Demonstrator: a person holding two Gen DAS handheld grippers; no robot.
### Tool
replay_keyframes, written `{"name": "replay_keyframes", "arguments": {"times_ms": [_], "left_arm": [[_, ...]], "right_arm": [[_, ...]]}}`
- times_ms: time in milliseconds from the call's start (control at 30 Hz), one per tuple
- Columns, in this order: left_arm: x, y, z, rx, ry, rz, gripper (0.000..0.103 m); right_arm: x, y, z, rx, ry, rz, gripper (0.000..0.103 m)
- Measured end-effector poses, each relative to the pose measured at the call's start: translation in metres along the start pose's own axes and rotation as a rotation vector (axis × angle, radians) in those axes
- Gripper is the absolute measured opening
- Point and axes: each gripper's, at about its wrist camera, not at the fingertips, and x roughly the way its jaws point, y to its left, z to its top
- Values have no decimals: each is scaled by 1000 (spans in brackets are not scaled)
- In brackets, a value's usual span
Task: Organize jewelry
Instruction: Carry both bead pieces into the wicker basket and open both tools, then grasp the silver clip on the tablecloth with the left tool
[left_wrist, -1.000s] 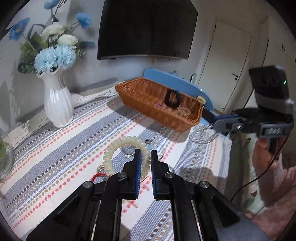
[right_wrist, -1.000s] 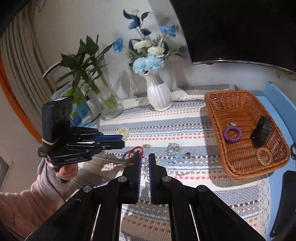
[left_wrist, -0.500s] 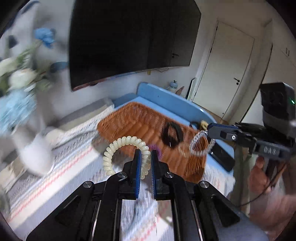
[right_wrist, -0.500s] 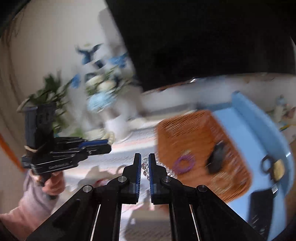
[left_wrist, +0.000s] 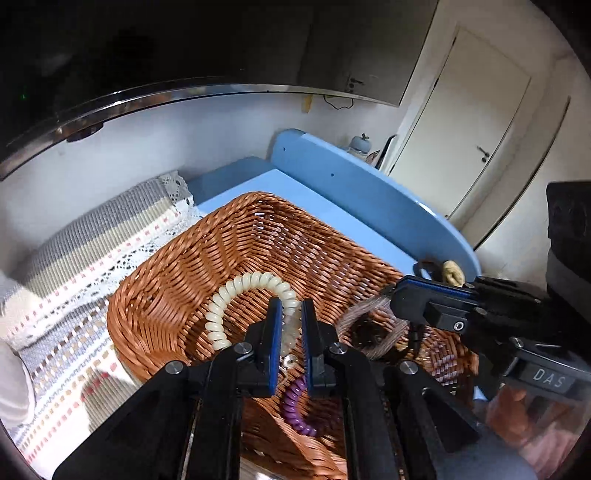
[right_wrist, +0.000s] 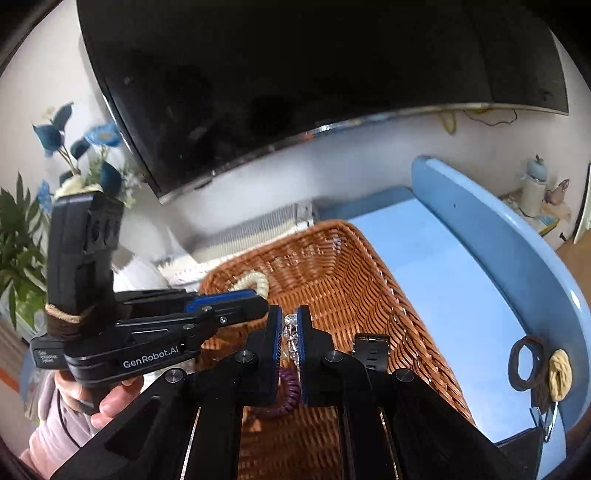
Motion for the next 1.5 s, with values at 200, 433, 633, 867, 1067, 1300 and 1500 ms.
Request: {"name": "replay_keyframes", "arguments": {"times_ms": [200,433,633,867,1067,1300,1500], "left_arm": [[-23,5,-1,-44,-32,-14,37],[-111,-2,-41,-9,-111,47,37],[-198,0,-100,-22,-191,127,39],[-256,23,-195,-113,-260,196,39],[-237,81,-251,-274,-210,151,39],[-196,88,-274,-292,-101,117,38],[-183,76,-272,-245,-66,133,34]], "right_arm": [[-8,3,-2,-10,-23,9,27],[-60,39,-20,-88,-80,51,31],[-94,111,-54,-227,-107,121,38],[-73,173,-128,-322,-82,111,38],[-18,177,-169,-323,-14,89,38],[3,184,-170,-360,45,37,38],[7,183,-173,-363,66,51,38]]}}
